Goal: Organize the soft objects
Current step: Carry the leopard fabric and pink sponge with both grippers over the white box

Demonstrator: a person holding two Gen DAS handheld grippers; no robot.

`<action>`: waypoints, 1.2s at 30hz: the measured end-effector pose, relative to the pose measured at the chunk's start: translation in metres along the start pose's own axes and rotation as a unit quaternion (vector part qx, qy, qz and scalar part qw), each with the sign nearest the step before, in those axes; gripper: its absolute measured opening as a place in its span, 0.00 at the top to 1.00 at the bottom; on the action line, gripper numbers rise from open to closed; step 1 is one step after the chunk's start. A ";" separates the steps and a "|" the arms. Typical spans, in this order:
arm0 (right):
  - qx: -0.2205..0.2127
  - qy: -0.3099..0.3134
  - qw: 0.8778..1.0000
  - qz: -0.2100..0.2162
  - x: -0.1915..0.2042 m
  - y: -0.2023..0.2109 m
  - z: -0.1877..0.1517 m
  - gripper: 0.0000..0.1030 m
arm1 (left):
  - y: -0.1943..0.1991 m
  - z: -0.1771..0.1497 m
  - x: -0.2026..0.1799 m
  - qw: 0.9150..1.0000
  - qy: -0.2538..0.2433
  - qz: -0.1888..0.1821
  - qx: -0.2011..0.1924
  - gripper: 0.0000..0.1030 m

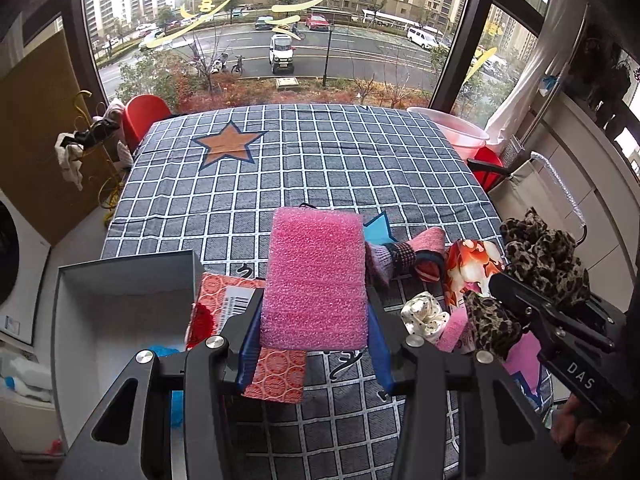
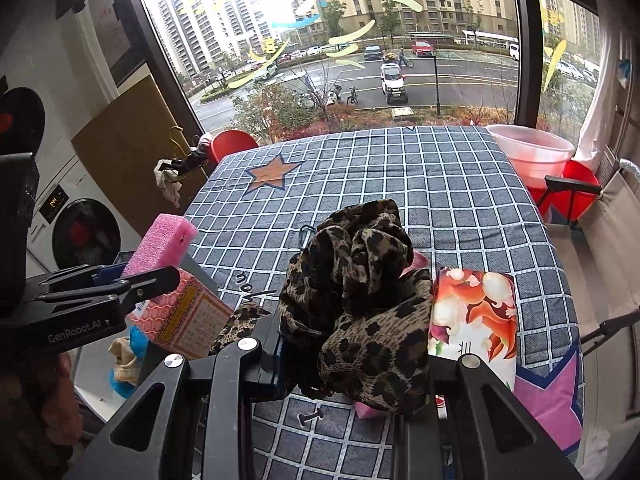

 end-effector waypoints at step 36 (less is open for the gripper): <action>0.025 0.182 0.979 0.085 0.221 -0.067 -0.014 0.72 | 0.007 -0.104 0.195 0.986 0.152 0.057 0.028 0.52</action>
Point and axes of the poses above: each gripper's, at about its wrist camera, not at the fingertips, and y roughly against the way its jaws point, x to its left, z to its top, the point moved 10 cm from there along -y, roughly the way its jaws point, and after that the axes turned 5 degrees about z, right-handed, at the moved point
